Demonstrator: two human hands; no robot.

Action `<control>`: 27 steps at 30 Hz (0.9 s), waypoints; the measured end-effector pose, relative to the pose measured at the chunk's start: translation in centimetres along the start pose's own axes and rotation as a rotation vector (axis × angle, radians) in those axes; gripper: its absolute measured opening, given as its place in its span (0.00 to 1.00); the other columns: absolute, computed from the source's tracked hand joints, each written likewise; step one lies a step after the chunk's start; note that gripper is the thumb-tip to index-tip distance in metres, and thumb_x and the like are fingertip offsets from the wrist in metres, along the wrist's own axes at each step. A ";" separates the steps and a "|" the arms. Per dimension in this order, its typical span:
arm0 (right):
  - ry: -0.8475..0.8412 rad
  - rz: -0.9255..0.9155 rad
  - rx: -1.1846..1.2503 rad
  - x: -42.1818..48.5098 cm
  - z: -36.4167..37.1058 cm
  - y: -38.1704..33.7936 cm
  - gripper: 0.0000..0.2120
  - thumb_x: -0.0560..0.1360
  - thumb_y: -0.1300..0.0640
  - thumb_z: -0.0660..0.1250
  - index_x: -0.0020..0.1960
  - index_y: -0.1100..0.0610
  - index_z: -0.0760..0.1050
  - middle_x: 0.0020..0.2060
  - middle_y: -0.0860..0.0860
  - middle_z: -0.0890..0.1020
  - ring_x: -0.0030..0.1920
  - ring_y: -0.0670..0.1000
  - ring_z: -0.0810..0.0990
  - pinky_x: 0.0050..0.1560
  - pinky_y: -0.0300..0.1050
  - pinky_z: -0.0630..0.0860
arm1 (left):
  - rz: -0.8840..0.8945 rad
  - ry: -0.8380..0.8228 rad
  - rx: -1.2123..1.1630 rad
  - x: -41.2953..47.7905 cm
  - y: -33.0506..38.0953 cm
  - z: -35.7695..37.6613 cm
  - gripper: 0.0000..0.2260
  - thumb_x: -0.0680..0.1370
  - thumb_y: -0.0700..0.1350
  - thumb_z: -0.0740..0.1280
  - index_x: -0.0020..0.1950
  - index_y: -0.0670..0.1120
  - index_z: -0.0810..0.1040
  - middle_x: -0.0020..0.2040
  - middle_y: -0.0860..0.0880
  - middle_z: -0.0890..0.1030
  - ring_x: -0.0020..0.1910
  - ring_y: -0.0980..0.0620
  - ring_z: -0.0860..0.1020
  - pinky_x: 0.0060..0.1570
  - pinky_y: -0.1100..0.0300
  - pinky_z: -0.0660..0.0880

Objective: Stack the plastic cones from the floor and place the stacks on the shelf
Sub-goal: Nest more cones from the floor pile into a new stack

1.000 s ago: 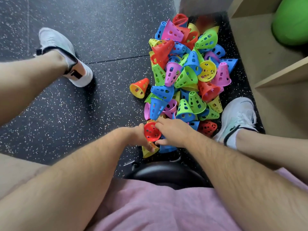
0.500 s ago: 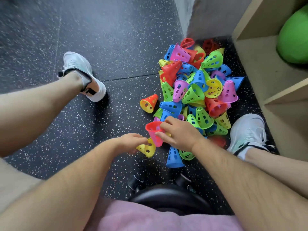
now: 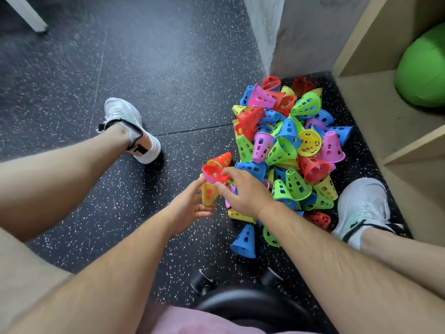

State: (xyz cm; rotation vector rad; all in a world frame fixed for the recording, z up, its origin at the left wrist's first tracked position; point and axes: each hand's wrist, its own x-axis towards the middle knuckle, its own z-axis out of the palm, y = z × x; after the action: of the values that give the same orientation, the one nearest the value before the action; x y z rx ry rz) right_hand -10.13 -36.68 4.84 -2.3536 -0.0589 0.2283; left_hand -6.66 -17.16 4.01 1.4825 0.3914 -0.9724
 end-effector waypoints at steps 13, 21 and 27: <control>-0.074 -0.044 -0.157 0.3 -0.3 0.0 0.22 0.75 0.38 0.62 0.67 0.42 0.69 0.47 0.48 0.76 0.54 0.51 0.75 0.56 0.48 0.74 | 0.164 -0.040 0.152 -0.2 1.2 0.9 0.27 0.70 0.63 0.76 0.66 0.59 0.74 0.57 0.54 0.84 0.52 0.56 0.84 0.55 0.52 0.77; 0.137 -0.040 -0.251 -1.3 0.1 1.6 0.21 0.75 0.45 0.63 0.64 0.54 0.73 0.54 0.47 0.77 0.57 0.51 0.73 0.59 0.50 0.73 | 0.238 0.072 0.159 1.1 -0.2 1.3 0.34 0.63 0.58 0.83 0.65 0.57 0.73 0.54 0.49 0.86 0.49 0.53 0.84 0.52 0.53 0.78; 0.057 -0.030 -0.416 -2.6 0.3 3.0 0.20 0.72 0.49 0.63 0.63 0.50 0.75 0.51 0.47 0.71 0.52 0.51 0.69 0.59 0.51 0.72 | 0.220 0.084 0.236 1.5 -1.0 1.5 0.29 0.70 0.45 0.83 0.64 0.51 0.71 0.48 0.50 0.85 0.41 0.54 0.82 0.39 0.61 0.76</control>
State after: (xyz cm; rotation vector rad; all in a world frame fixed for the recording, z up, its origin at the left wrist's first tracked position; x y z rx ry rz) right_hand -12.80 -38.88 2.86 -2.7692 -0.1242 0.1433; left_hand -7.04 -18.82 2.44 1.7441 0.1712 -0.8024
